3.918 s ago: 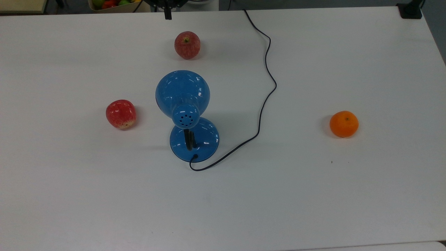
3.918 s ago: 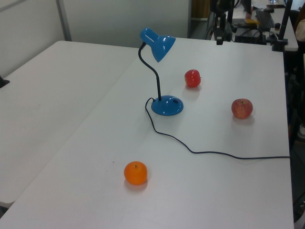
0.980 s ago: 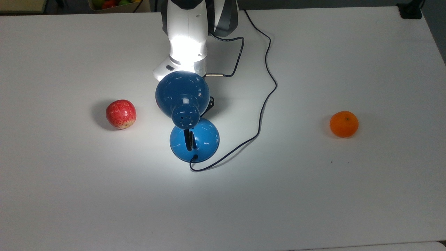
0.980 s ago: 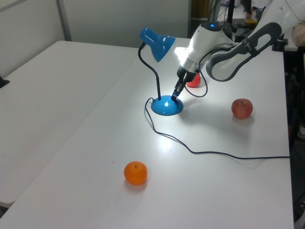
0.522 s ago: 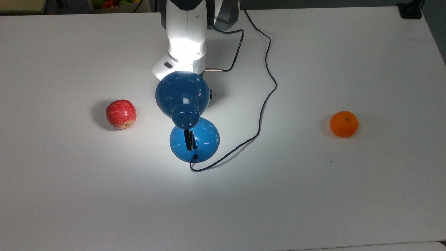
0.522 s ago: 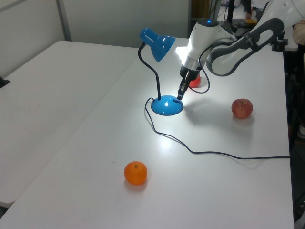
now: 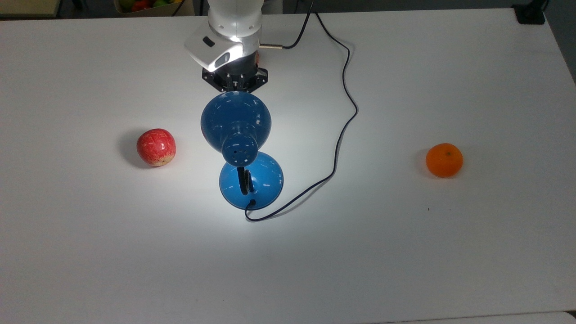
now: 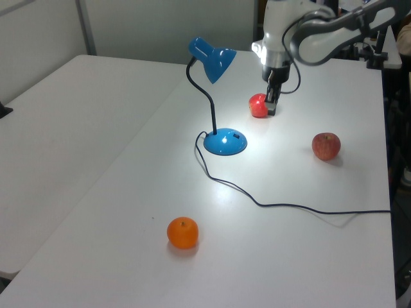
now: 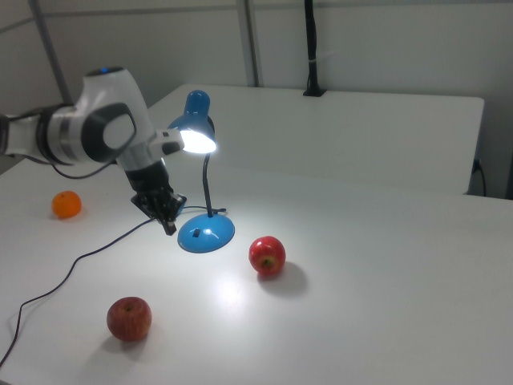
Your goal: Turn on desk lamp
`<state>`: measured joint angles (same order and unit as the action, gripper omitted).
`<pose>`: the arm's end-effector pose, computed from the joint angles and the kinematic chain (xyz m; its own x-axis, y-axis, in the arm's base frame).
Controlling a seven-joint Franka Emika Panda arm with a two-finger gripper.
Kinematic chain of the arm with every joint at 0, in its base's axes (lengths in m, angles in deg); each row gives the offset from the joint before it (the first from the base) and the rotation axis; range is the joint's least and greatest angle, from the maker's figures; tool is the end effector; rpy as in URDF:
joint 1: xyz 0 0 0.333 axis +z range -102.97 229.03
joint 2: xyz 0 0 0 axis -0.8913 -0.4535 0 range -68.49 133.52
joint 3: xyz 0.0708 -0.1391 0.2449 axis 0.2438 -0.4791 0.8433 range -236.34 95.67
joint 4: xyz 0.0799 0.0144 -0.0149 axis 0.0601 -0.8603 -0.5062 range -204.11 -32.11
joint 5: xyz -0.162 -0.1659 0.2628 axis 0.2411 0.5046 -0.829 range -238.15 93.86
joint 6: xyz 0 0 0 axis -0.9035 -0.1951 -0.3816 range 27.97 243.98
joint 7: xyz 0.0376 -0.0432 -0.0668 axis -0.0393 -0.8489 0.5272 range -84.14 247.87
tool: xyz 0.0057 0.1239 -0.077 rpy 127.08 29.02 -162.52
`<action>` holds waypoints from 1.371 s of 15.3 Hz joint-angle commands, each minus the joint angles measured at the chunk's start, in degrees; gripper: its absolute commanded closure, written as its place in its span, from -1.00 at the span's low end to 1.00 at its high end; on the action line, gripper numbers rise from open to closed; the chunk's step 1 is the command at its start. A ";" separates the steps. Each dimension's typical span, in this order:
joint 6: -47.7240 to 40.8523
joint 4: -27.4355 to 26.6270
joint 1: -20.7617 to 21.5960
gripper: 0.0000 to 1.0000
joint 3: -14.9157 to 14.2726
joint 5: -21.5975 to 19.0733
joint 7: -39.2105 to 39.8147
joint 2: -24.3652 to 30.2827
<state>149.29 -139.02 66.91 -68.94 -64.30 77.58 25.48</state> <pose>0.5501 0.0395 0.3828 0.9952 0.0859 0.0462 0.0802 -0.9902 0.1144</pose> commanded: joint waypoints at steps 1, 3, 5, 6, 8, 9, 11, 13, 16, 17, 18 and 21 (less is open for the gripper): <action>-9.02 0.69 0.34 1.00 -0.07 0.60 -0.90 7.46; -14.20 4.89 0.34 1.00 -0.07 0.16 -0.98 7.74; -20.09 9.64 0.26 1.00 -0.07 -0.54 -0.90 7.65; -22.64 11.57 0.26 1.00 -0.16 -1.42 -0.37 7.65; -27.22 15.01 -0.01 1.00 -0.25 -2.39 2.08 7.65; -28.80 16.33 -0.18 1.00 -0.25 -3.18 2.79 7.65; -31.62 18.44 -0.36 0.92 -0.69 -3.63 4.11 7.65; -32.86 18.71 -0.45 0.54 -0.95 -3.63 6.30 7.65; -32.69 18.89 -1.41 -0.27 -1.13 -3.45 6.75 7.65; -32.86 19.59 -1.76 -0.59 -1.04 -3.36 6.75 7.65; -33.04 19.85 -1.85 -0.83 -1.13 -3.19 6.84 7.73; -33.04 19.94 -2.03 -1.00 -1.13 -2.66 7.45 7.82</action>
<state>118.12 -120.78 64.93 -69.63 -66.82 82.91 33.64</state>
